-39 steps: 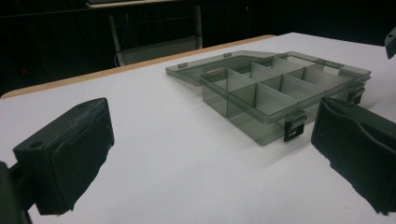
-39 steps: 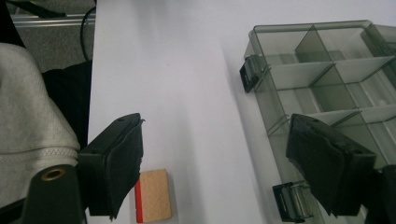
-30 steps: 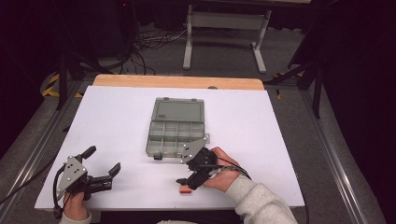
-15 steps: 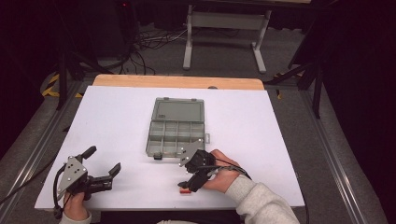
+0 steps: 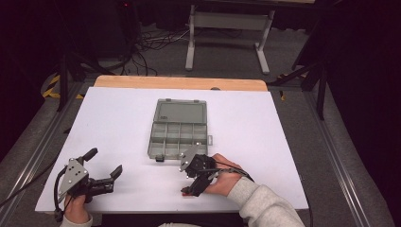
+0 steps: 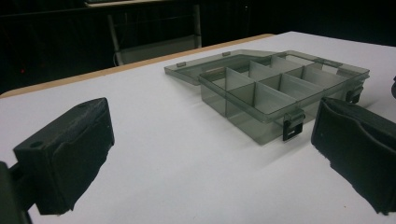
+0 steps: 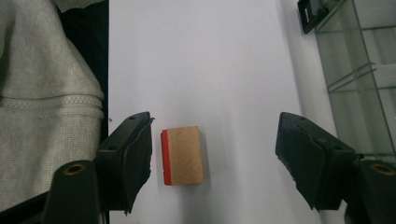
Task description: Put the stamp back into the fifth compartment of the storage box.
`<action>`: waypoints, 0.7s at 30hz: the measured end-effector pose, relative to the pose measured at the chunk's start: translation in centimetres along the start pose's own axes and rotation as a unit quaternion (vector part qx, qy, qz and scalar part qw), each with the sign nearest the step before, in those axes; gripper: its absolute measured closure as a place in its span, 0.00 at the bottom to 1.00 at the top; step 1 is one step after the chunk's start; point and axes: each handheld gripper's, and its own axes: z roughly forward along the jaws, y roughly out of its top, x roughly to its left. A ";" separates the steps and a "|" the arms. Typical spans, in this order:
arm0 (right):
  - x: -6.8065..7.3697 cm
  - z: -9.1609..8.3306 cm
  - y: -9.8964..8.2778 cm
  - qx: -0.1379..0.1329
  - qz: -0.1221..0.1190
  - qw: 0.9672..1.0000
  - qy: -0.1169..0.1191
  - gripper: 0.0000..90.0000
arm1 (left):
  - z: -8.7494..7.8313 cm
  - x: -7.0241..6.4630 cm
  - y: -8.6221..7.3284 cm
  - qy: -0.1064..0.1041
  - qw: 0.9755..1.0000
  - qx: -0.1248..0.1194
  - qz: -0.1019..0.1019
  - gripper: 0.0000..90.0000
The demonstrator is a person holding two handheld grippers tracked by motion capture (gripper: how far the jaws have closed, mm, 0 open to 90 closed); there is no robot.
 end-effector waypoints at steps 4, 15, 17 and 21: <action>0.1 0.1 0.0 0.006 -0.004 1.000 0.002 0.32 | 0.0 0.0 0.0 0.001 1.000 -0.001 0.000 0.00; 0.3 0.5 0.0 0.026 -0.003 1.000 0.011 0.32 | 0.0 0.0 0.0 0.002 1.000 0.000 -0.001 0.00; 0.4 0.6 0.0 0.028 -0.004 1.000 0.013 0.32 | 0.0 0.0 0.0 0.002 1.000 0.000 -0.001 0.00; 0.5 0.8 0.0 0.035 -0.011 0.999 0.013 0.33 | 0.0 0.1 0.0 0.002 1.000 0.001 0.000 0.00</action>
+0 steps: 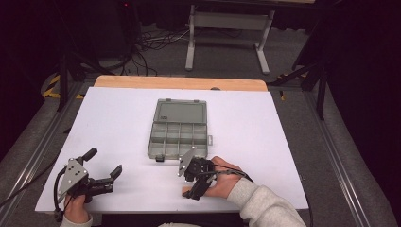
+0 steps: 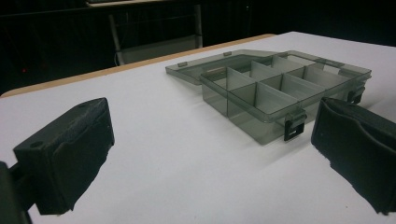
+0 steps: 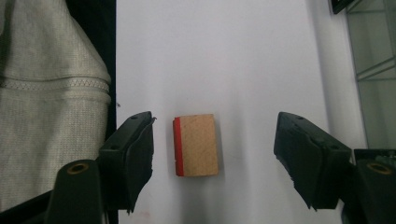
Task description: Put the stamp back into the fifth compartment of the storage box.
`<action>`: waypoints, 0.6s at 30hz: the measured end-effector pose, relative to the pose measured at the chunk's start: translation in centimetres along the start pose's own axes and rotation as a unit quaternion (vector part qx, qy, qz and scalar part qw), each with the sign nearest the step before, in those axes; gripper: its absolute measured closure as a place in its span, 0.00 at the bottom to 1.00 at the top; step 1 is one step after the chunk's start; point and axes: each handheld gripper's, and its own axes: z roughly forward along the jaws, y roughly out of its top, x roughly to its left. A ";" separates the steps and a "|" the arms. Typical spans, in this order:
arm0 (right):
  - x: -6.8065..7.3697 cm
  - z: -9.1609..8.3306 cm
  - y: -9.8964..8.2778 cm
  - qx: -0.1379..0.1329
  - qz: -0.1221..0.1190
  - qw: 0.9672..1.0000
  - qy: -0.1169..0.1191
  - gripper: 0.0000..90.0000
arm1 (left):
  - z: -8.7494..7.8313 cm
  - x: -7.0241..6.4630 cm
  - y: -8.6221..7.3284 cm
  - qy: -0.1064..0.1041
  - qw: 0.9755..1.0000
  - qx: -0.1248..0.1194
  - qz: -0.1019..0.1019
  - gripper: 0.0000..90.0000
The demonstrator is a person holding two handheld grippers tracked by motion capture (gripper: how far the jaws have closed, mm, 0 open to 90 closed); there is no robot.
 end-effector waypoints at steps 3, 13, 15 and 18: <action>0.2 0.1 0.0 0.006 0.000 1.000 0.000 0.35 | 0.0 0.0 0.0 0.000 1.000 0.000 0.000 0.00; 0.5 0.7 0.0 0.030 -0.012 0.999 0.011 0.41 | 0.0 0.0 0.0 0.000 1.000 -0.001 0.000 0.00; 0.5 0.8 0.0 0.031 -0.012 0.999 0.012 0.41 | 0.0 0.0 0.0 0.000 1.000 -0.001 0.000 0.00; 0.5 0.9 0.0 0.034 -0.020 0.999 0.015 0.45 | 0.0 0.0 0.0 0.000 1.000 0.000 0.000 0.00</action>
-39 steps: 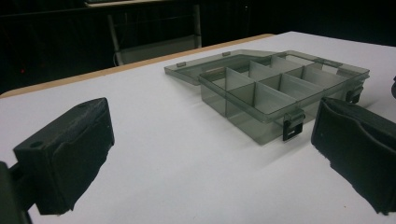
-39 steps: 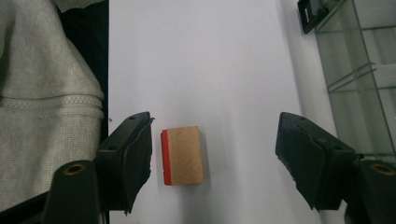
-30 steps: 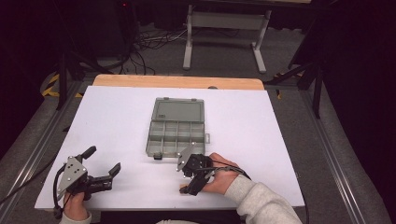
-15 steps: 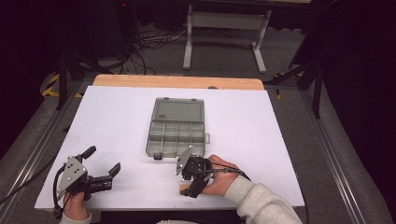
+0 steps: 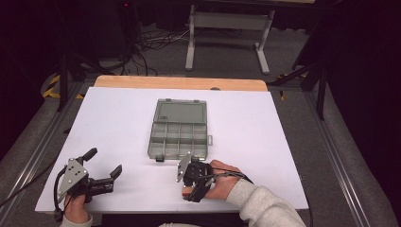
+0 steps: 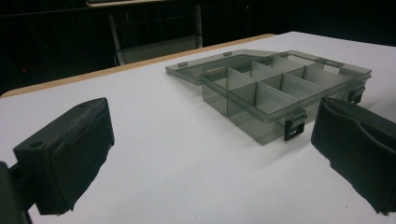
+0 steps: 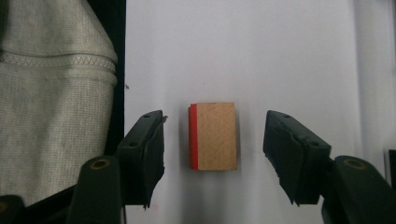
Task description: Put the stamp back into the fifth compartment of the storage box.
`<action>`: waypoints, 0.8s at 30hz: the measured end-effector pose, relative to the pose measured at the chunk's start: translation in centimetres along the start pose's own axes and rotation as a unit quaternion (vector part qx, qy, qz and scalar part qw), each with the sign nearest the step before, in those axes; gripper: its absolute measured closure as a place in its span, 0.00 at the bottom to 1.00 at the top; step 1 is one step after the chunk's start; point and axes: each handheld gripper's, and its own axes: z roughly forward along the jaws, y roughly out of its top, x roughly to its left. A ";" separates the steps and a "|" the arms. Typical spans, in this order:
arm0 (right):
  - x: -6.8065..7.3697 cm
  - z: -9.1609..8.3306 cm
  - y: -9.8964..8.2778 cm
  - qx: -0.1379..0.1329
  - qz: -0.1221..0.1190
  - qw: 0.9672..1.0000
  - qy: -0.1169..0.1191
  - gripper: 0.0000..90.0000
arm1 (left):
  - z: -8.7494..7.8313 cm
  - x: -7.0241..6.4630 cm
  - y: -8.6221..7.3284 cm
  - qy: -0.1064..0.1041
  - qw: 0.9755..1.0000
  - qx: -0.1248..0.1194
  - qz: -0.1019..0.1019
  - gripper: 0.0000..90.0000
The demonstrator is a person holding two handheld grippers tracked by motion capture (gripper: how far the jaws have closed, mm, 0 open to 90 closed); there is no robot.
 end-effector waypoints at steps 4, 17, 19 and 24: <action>0.1 0.1 0.0 0.005 -0.004 1.000 0.001 0.51 | 0.0 0.0 0.0 0.000 1.000 0.000 0.000 0.00; 0.2 0.4 -0.1 0.021 -0.011 1.000 -0.006 0.65 | 0.0 0.0 0.0 0.000 1.000 -0.002 -0.001 0.00; 0.2 0.4 -0.1 0.023 -0.015 1.000 -0.010 0.67 | 0.0 0.0 0.0 0.000 1.000 -0.001 -0.001 0.00; 0.3 0.4 -0.1 0.025 -0.018 0.999 -0.009 0.73 | 0.0 0.0 0.0 0.000 1.000 -0.002 -0.001 0.00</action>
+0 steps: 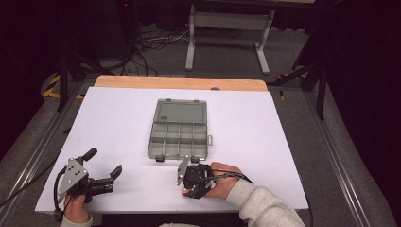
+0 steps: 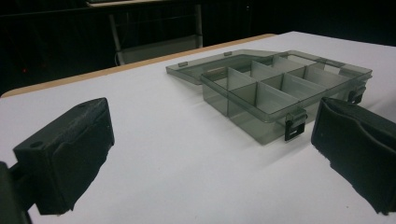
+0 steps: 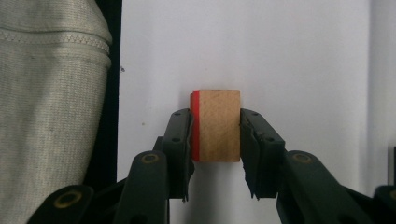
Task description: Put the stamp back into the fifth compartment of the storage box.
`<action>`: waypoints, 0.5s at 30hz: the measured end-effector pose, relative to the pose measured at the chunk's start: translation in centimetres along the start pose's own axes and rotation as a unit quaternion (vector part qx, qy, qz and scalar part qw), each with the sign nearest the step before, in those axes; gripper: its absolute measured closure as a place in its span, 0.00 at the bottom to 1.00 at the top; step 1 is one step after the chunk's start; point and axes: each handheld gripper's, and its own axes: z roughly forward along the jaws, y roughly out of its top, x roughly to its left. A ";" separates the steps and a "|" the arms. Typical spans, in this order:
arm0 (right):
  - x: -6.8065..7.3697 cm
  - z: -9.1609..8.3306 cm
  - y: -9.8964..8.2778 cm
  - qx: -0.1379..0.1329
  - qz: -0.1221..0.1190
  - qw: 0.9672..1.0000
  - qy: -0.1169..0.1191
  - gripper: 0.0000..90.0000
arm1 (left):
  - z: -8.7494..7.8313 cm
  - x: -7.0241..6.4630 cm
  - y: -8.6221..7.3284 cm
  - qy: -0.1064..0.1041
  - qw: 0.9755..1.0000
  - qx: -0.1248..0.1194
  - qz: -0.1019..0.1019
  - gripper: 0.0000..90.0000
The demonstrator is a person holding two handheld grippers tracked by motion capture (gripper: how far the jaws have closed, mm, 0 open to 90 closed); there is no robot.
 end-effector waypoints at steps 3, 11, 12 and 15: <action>0.0 0.0 0.0 0.001 -0.001 1.000 -0.002 0.73 | 0.0 0.0 0.0 0.001 1.000 0.001 0.000 0.00; 0.1 0.0 0.0 -0.001 -0.003 1.000 -0.004 0.73 | 0.0 0.0 0.0 0.000 1.000 0.001 0.000 0.00; 0.1 0.0 0.0 -0.001 -0.003 1.000 -0.004 0.73 | 0.0 0.0 0.0 0.000 1.000 0.001 0.001 0.00; 0.0 -0.2 0.0 -0.005 -0.007 1.000 -0.003 0.73 | 0.0 0.0 0.0 0.001 1.000 0.001 0.000 0.00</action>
